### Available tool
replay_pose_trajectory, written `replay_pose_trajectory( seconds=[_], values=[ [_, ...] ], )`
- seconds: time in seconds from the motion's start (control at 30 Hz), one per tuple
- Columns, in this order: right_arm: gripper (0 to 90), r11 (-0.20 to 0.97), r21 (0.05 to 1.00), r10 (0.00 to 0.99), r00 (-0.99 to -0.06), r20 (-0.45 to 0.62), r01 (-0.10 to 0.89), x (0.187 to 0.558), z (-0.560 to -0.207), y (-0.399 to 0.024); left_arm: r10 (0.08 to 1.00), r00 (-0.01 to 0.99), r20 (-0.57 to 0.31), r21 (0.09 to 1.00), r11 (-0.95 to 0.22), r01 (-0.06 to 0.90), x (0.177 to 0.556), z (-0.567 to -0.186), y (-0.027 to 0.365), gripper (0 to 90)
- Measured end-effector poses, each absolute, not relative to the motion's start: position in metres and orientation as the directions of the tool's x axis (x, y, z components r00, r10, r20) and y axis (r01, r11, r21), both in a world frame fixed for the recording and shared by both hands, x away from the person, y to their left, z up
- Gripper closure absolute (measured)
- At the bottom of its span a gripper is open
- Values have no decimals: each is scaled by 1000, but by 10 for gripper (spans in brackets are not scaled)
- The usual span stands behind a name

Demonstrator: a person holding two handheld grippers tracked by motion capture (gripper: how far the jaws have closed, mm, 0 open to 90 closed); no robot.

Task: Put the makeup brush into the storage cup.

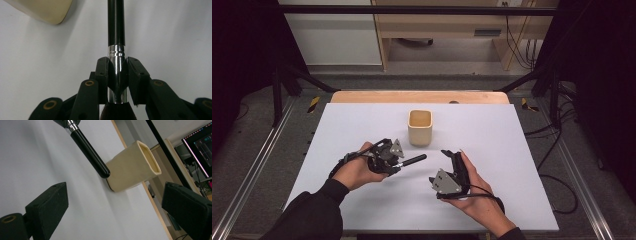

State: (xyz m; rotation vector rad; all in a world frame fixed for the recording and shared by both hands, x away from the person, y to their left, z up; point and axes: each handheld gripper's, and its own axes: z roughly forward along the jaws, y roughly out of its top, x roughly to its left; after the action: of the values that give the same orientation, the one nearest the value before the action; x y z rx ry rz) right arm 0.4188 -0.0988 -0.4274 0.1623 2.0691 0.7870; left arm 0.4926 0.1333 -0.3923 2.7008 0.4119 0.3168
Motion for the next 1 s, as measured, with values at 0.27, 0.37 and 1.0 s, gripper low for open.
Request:
replay_pose_trajectory(
  seconds=[0.27, 0.37, 1.0],
  values=[
    [88, 810, 553, 351, -593, -725, -196, 419, -429, -92, 324, 932, 160, 410, -881, 236, 492, -391, 132, 714],
    [102, 817, 537, 336, -586, -738, -208, 419, -429, -90, 324, 933, 159, 410, -881, 236, 491, -391, 132, 714],
    [159, 848, 464, 258, -565, -784, -256, 419, -428, -77, 320, 933, 162, 408, -883, 232, 490, -384, 131, 714]
  ],
)
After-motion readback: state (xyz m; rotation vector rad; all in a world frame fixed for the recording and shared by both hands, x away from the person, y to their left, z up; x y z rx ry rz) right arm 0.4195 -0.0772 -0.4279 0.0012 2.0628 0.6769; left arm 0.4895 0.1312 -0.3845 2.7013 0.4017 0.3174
